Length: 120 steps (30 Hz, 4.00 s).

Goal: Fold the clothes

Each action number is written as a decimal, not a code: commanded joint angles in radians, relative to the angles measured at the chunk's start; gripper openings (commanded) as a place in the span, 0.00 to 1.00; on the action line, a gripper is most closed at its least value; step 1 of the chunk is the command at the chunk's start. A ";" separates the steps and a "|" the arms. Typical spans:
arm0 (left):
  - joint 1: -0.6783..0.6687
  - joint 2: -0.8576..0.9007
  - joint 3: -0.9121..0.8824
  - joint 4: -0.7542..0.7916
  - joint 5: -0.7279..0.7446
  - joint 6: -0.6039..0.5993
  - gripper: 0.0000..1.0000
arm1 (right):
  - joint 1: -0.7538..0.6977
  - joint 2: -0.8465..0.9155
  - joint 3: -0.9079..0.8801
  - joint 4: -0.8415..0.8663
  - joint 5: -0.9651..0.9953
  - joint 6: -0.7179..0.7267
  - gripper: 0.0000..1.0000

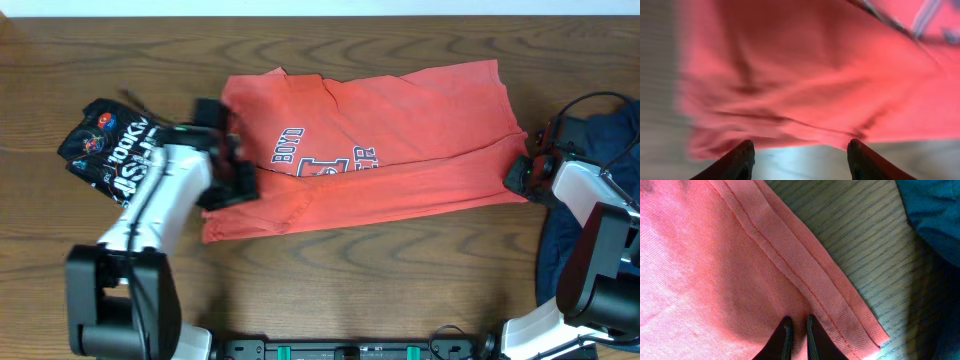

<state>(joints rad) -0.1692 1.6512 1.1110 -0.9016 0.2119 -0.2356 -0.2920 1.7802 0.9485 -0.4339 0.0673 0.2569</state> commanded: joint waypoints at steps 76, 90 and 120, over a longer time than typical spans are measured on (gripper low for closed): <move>-0.100 0.028 0.010 0.099 -0.111 -0.014 0.80 | -0.015 0.023 -0.012 0.004 0.003 0.008 0.11; -0.058 0.028 -0.302 0.313 -0.120 -0.032 0.80 | -0.016 0.023 -0.012 -0.313 0.112 0.110 0.04; 0.052 -0.250 -0.012 0.156 -0.076 0.035 0.98 | -0.014 -0.365 0.084 -0.386 -0.198 -0.005 0.55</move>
<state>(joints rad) -0.1242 1.3720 1.0058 -0.7811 0.1322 -0.2520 -0.2981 1.4532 0.9913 -0.8375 0.0391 0.3462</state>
